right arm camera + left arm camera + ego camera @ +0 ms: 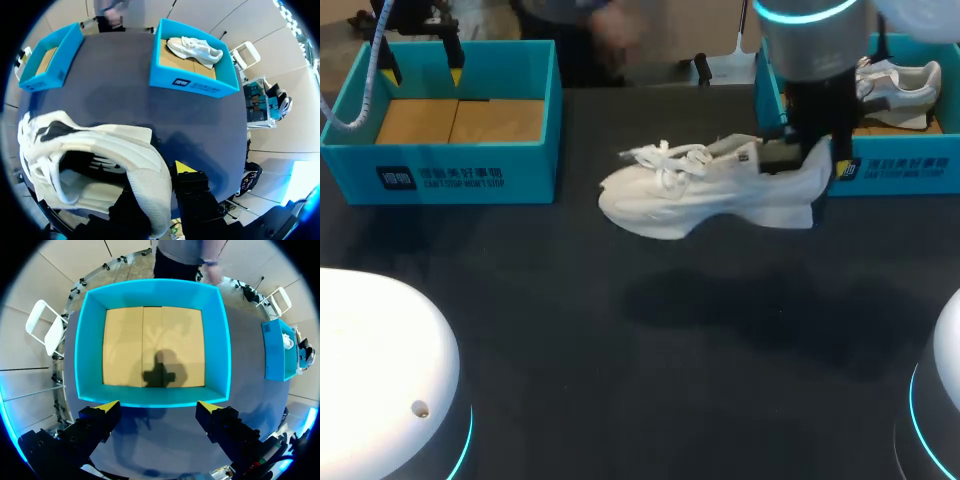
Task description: Take the shoe out of the shoebox, open the shoe tongue, remove and reinsert the insole, then place the shoe into the shoebox
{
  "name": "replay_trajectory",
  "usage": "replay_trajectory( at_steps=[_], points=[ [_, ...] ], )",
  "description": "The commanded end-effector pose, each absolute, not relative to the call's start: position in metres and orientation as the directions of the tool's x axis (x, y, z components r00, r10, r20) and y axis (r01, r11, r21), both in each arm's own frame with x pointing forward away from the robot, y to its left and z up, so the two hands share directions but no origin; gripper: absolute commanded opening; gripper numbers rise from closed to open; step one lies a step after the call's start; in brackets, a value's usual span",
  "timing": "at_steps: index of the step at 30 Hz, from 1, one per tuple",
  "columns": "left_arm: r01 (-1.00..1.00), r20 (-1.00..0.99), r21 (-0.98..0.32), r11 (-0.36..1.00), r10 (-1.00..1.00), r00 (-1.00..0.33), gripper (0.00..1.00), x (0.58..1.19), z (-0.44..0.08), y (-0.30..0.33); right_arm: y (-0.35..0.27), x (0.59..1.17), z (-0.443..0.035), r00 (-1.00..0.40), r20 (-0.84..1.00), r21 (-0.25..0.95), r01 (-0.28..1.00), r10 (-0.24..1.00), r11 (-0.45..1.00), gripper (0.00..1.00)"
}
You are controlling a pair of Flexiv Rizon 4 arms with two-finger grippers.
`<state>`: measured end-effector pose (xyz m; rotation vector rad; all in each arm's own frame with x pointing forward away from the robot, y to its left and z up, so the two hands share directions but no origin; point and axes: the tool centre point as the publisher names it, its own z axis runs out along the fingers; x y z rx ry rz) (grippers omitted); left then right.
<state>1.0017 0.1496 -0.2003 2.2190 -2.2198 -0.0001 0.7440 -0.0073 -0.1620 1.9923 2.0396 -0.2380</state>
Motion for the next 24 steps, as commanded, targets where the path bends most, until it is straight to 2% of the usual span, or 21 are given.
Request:
replay_trajectory(
  at_steps=[1, 6, 24],
  points=[
    [-1.000, 0.001, 0.002, 0.000, -1.000, 0.000, 1.00, 1.001, -0.200, 0.150, 0.005, 0.736, -0.175, -0.006, -0.310, 0.071, 0.997, 0.951, 0.029, 0.00],
    [-1.000, 0.001, 0.002, 0.000, -1.000, 0.000, 1.00, 1.001, -0.200, 0.150, 0.015, 0.723, -0.200, -0.025, -0.322, 0.026, 0.999, 0.946, 0.035, 0.00],
    [-1.000, 0.001, 0.002, 0.000, -1.000, 0.000, 1.00, 1.001, -0.200, 0.150, 0.015, 0.723, -0.200, -0.025, -0.322, 0.026, 0.999, 0.946, 0.035, 0.00]
  ],
)
